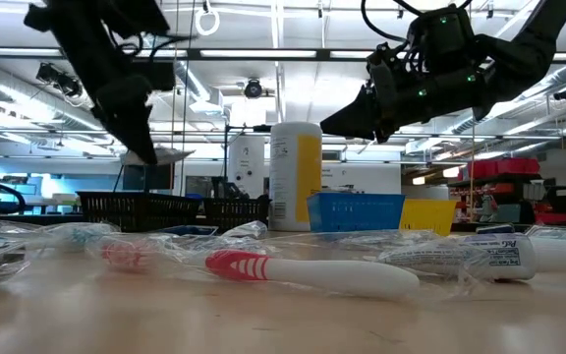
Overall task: Pick & Place Travel size toiletries
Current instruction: Put the white toothpaste into the left black bin, then put the blue razor into the right black bin
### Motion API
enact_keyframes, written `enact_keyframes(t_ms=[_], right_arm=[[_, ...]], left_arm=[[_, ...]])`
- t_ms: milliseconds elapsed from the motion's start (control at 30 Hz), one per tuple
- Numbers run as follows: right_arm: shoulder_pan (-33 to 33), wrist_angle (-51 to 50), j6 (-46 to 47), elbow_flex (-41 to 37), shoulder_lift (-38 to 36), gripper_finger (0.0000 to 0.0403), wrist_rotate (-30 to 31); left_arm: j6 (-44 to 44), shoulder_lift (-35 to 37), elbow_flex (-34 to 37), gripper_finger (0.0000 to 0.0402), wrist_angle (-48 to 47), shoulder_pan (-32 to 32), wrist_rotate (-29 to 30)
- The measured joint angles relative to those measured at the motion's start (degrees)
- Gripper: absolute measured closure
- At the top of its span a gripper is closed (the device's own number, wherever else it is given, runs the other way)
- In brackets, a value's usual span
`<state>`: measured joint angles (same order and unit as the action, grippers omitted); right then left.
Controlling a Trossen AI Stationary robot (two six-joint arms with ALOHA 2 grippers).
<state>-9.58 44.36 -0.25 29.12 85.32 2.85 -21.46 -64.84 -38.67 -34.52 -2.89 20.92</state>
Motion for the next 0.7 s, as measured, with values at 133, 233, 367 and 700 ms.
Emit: enact_keyframes(t_ms=[133, 233, 367, 700], right_arm=[[0.00, 0.00, 0.00, -0.02, 0.00, 0.0302, 0.00], [0.00, 0.00, 0.00, -0.02, -0.02, 0.0302, 0.02], [0.00, 0.00, 0.00, -0.04, -0.02, 0.0302, 0.01], [0.00, 0.11, -0.66, -0.04, -0.02, 0.0302, 1.72]], left_arm=[[2.39, 0.00, 2.71, 0.0299, 0.78, -5.62, -0.19], [1.67, 0.00, 4.59, 0.0298, 2.01, -9.37, -0.19], [4.41, 0.00, 6.18, 0.0285, 3.00, -12.32, -1.77], [10.63, 0.17, 8.97, 0.0236, 9.20, -13.95, -3.74]])
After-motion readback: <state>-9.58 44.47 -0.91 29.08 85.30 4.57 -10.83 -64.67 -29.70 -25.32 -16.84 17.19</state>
